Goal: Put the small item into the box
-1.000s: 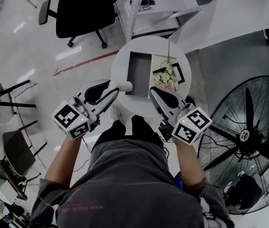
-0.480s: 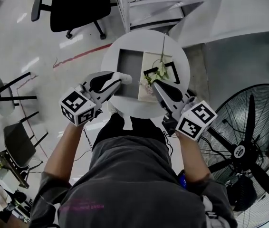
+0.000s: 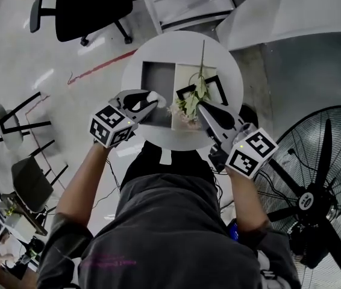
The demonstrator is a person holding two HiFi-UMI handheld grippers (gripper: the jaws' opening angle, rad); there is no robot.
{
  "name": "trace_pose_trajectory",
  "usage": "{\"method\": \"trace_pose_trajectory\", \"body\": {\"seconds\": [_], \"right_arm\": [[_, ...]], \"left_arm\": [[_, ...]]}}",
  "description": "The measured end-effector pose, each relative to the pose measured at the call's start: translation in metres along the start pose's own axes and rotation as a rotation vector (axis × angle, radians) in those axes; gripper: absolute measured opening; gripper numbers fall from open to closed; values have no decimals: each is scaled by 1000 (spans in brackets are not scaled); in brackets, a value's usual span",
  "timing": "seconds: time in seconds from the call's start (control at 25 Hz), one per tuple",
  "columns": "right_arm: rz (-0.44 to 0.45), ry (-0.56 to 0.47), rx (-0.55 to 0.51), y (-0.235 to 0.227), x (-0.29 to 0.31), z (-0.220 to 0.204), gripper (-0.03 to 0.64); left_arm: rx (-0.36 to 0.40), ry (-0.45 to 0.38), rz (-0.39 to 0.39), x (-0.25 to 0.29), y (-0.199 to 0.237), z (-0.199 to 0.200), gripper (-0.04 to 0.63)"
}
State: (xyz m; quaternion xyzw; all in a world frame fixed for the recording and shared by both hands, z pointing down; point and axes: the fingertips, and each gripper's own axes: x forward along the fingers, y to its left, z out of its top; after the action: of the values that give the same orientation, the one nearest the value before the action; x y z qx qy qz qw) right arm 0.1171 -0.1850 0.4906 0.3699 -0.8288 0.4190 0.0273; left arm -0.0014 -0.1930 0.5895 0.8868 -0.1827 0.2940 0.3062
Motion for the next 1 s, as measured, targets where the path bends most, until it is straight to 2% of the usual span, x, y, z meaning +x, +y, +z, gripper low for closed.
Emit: {"method": "trace_pose_trajectory", "body": {"seconds": [0.36, 0.56, 0.72, 1.0], "right_arm": [[-32, 17, 51, -31, -3, -6, 23], [-48, 17, 60, -42, -3, -5, 23], [-51, 17, 59, -43, -2, -3, 23], [-57, 15, 46, -37, -3, -1, 23]], "left_arm": [[-8, 251, -29, 56, 15, -43, 129], [-10, 349, -9, 73, 27, -57, 130], [-31, 356, 20, 83, 34, -56, 135], [14, 328, 87, 84, 44, -50, 163]]}}
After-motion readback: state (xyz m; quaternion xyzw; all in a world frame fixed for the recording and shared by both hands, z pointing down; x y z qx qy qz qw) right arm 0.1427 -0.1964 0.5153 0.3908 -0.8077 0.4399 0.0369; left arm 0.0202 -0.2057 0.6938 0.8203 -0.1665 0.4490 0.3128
